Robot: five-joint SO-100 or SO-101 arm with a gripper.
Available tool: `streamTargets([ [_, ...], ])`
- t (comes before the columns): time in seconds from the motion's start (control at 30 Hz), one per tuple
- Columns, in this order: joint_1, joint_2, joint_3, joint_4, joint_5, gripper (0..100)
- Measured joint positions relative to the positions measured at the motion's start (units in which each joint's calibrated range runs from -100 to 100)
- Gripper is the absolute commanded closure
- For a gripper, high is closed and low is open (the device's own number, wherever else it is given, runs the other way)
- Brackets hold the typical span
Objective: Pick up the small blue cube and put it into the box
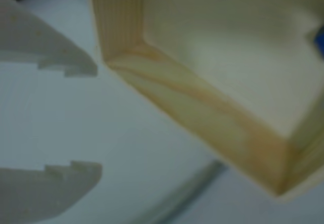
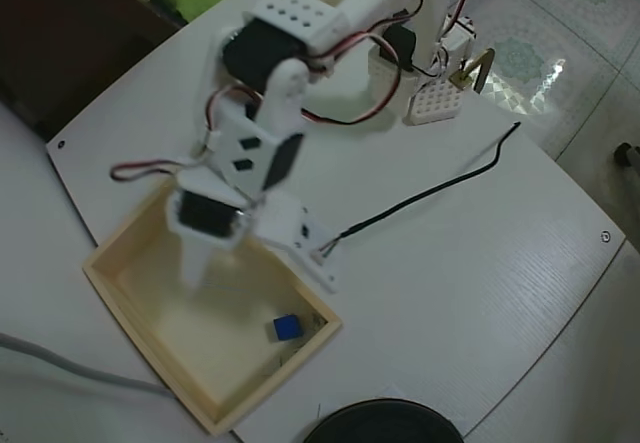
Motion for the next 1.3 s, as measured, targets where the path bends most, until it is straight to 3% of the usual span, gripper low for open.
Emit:
streamTargets([
  [0.3, 2.1, -1.4, -1.9, 0.0, -6.1, 84],
  [0.53, 2.1, -13.4, 2.1, 0.0, -10.1, 84],
  [1.3, 2.4, -59.5, 45.5, 0.0, -12.1, 84],
])
